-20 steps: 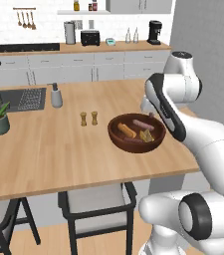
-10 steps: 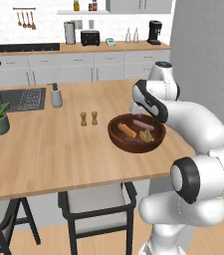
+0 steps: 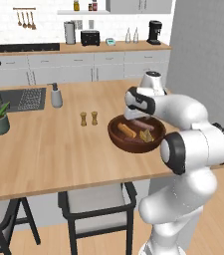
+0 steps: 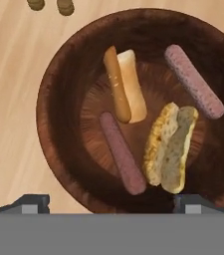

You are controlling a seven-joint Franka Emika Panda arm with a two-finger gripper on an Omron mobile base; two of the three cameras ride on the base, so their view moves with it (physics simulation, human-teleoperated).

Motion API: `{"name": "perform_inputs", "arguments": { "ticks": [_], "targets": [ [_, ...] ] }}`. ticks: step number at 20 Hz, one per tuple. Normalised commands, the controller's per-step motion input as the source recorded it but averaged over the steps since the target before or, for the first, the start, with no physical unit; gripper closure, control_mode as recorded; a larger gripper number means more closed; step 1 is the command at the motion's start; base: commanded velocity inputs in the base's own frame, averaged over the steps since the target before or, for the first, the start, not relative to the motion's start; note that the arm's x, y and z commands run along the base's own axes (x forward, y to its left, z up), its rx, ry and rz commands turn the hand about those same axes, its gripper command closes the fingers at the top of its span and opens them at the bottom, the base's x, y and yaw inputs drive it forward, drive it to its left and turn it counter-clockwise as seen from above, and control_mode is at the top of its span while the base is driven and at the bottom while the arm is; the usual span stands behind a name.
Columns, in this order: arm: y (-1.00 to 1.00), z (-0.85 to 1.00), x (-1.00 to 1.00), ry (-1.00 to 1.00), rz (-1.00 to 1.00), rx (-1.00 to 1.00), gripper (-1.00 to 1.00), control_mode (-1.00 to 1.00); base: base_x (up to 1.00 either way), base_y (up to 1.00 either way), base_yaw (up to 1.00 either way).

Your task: Place one bun and one sausage from the bowl on each plate.

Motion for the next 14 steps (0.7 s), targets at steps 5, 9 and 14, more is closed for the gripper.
{"name": "perform_inputs", "arguments": {
  "ticks": [5,9,14],
  "targets": [
    [0.01,-0.44,0.54,0.01,0.00,0.00,-1.00,-1.00,0.00,0.00,0.00],
    [0.00,-0.52,0.66,0.00,0.02,0.00,-1.00,-1.00,0.00,0.00,0.00],
    [0.00,-0.55,0.39,0.00,0.03,0.00,-1.00,-1.00,0.00,0.00,0.00]
  ]
}}
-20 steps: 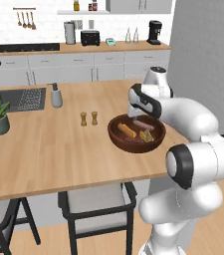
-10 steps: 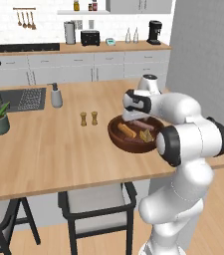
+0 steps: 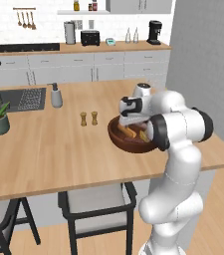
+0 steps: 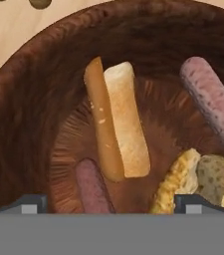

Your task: Place one bun and one sausage from the bowl on each plate.

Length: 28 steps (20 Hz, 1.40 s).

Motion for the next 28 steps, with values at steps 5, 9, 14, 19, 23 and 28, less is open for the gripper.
{"name": "perform_inputs", "arguments": {
  "ticks": [5,9,14,19,23,28],
  "targets": [
    [0.01,-0.49,0.38,0.01,0.02,0.00,-1.00,-1.00,0.00,0.00,0.00],
    [0.00,-0.12,0.09,0.00,0.00,0.00,-1.00,-1.00,0.00,0.00,0.00],
    [0.01,-0.20,0.20,0.00,0.00,0.00,-1.00,-1.00,0.00,0.00,0.00],
    [0.00,-0.30,0.20,0.00,0.00,0.00,-1.00,-1.00,0.00,0.00,0.00],
    [0.00,-0.28,0.19,0.00,0.00,0.00,-1.00,-1.00,0.00,0.00,0.00],
    [0.00,-0.04,0.04,0.00,0.00,0.00,-1.00,-1.00,0.00,0.00,0.00]
  ]
}}
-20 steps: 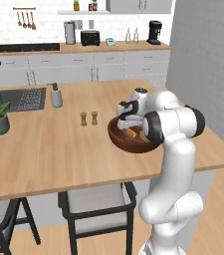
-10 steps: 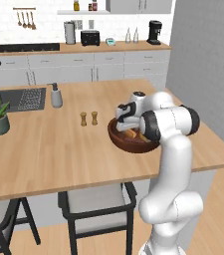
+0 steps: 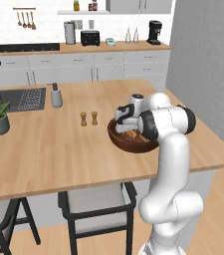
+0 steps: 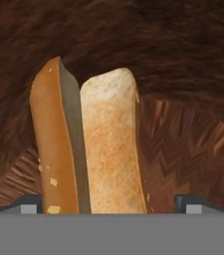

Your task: Place one bun and one sausage from the bowl on each plate.

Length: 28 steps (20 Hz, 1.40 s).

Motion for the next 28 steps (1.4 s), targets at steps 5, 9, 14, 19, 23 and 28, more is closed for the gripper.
{"name": "perform_inputs", "arguments": {
  "ticks": [5,9,14,19,23,28],
  "targets": [
    [0.00,0.00,0.00,0.00,0.00,0.00,-1.00,-1.00,0.00,0.00,0.00],
    [0.00,0.00,0.00,0.00,0.00,0.00,1.00,-1.00,0.00,0.00,0.00],
    [0.00,0.00,0.00,0.00,0.00,0.00,1.00,-1.00,0.00,0.00,0.00],
    [0.00,0.09,-0.13,0.00,0.00,0.00,1.00,-1.00,0.00,0.00,0.00],
    [0.00,0.74,-0.21,0.00,-0.04,0.00,1.00,-1.00,0.00,0.00,0.00],
    [0.00,0.89,-0.27,0.00,-0.15,0.00,1.00,-1.00,0.00,0.00,0.00]
  ]
}}
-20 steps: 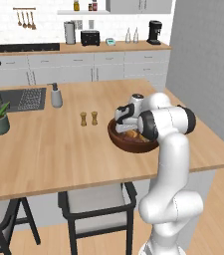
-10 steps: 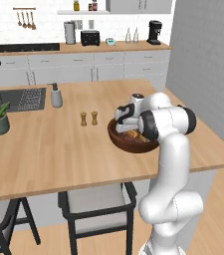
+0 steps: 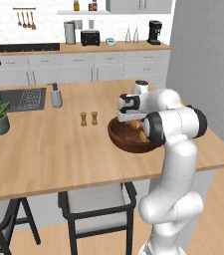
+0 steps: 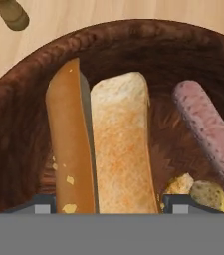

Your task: Place one bun and one sausage from the bowl on each plate.

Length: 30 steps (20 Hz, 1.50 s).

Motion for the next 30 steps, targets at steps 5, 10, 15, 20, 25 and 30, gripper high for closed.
{"name": "perform_inputs", "arguments": {
  "ticks": [5,10,15,20,25,30],
  "targets": [
    [-0.19,0.49,-0.76,0.00,-0.23,0.00,1.00,-1.00,0.00,0.00,0.00],
    [-0.09,0.15,-1.00,-0.02,-0.21,0.00,1.00,-1.00,0.00,0.00,0.00],
    [0.16,0.43,-0.85,-0.01,-0.01,0.00,1.00,-1.00,0.00,0.00,0.00],
    [0.02,0.35,-0.82,0.00,0.04,0.00,1.00,-1.00,0.00,0.00,0.00],
    [0.01,0.33,-0.61,0.00,0.05,0.00,1.00,-1.00,0.00,0.00,0.00],
    [0.00,0.18,-0.34,0.00,0.03,0.00,1.00,-1.00,0.00,0.00,0.00]
  ]
}}
